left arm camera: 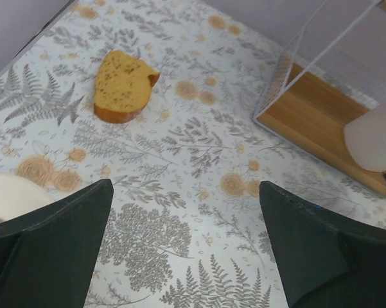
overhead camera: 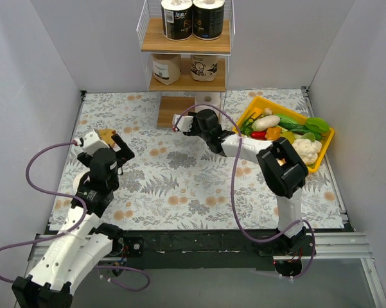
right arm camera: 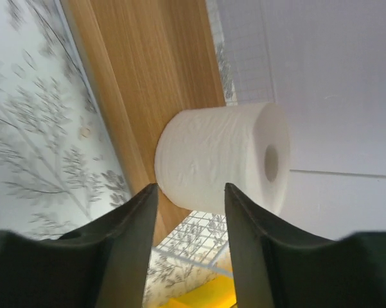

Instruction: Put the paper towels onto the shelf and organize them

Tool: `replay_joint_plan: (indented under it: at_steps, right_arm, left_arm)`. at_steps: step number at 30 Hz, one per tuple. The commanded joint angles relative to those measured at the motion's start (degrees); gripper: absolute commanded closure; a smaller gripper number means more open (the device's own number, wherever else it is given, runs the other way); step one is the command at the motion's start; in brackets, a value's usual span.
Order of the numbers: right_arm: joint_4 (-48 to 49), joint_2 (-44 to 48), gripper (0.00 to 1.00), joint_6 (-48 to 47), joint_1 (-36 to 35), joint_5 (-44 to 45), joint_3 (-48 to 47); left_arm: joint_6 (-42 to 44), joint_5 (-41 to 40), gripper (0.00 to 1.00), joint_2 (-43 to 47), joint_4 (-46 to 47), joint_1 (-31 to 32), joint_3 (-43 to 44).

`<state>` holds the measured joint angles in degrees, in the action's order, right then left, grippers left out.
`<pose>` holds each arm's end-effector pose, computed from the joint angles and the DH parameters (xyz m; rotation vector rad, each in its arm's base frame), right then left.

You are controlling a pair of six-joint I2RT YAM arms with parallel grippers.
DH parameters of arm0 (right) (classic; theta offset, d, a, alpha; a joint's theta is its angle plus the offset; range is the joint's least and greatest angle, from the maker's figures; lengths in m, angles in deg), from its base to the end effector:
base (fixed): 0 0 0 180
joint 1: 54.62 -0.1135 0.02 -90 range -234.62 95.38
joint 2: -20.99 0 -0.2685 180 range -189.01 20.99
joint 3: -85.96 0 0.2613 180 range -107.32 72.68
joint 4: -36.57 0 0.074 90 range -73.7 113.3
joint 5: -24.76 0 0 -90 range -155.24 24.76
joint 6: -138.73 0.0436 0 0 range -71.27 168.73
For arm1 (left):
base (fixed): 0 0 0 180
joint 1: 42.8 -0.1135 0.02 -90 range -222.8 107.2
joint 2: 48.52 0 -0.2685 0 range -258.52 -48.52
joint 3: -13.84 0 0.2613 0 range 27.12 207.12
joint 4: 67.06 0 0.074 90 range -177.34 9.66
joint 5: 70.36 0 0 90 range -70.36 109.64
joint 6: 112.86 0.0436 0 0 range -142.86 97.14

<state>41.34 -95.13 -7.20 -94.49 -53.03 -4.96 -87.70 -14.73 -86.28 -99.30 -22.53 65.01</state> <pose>0.3773 0.3031 0.2026 -1.3383 1.4028 -0.3924 0.1643 -0.0344 0.3030 -1.0641 1.5331 -0.4666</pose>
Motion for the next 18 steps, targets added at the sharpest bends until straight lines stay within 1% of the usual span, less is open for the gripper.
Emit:
replay_joint_plan:
  at_steps: [1,2,3,4,5,6,7,8,9,10,11,13,15,16,17,18]
  right_arm:
    - [3.93,13.71,0.40,8.97,-6.25,0.89,6.27]
    - [3.93,15.38,0.39,11.68,-7.05,1.06,7.32]
    - [3.23,18.96,0.37,14.50,-8.45,0.80,8.38]
    - [0.53,20.74,0.33,20.88,-9.16,-0.42,9.35]
    - [-1.06,22.32,0.29,23.64,-9.95,-1.13,9.79]
    - [-2.04,25.73,0.22,25.75,-11.61,-1.65,10.49]
    - [-2.05,27.59,0.04,30.82,-12.41,-0.44,13.28]
    - [-1.35,29.44,0.01,33.13,-13.29,0.35,14.62]
    - [-1.34,33.20,0.02,35.51,-14.43,0.45,15.93]
    - [-1.60,35.06,0.02,37.53,-14.79,0.01,17.25]
    - [-3.09,36.82,0.01,42.95,-14.96,-0.34,18.92]
    - [-5.81,41.57,0.01,47.73,-14.97,-2.26,20.16]
    - [-7.58,45.60,0.02,50.47,-14.88,-3.85,23.14]
    - [-7.06,46.84,0.01,51.60,-14.96,-3.86,24.63]
    - [-5.66,47.99,0.01,54.40,-14.88,-3.42,26.65]
    - [-3.39,49.91,0.01,55.30,-14.70,-3.42,30.24]
  left_arm:
    - [-5.73,-7.55,0.02,-6.17,-8.44,0.12,4.73]
    - [-7.39,-8.34,0.02,-7.32,-10.55,0.12,5.87]
    - [-10.19,-8.78,0.02,-9.51,-14.05,0.03,7.45]
    - [-11.35,-8.78,0.02,-10.22,-15.39,0.03,7.98]
    - [-12.15,-8.70,0.02,-10.67,-16.36,-0.06,8.25]
    - [-12.59,-7.74,0.02,-11.54,-17.07,-0.14,8.43]
    - [-14.25,-7.73,0.02,-12.07,-17.94,-0.41,9.39]
    - [-16.44,-7.90,0.02,-13.03,-19.87,-0.93,10.27]
    - [-17.24,-8.08,0.02,-14.44,-22.67,-1.11,11.15]
    - [-17.86,-8.43,0.02,-15.23,-23.48,-1.37,12.29]
    - [-18.56,-8.95,0.02,-15.94,-24.53,-2.07,12.99]
    - [-19.36,-9.40,0.02,-17.78,-27.18,-3.13,14.05]
    - [-19.71,-8.79,0.02,-18.58,-28.14,-5.76,14.93]
    - [-19.36,-6.52,0.02,-18.93,-27.89,-6.99,14.93]
    - [-18.14,-5.28,0.02,-19.11,-27.36,-10.39,14.76]
    - [-17.96,-4.40,0.02,-19.28,-26.75,-12.34,14.50]
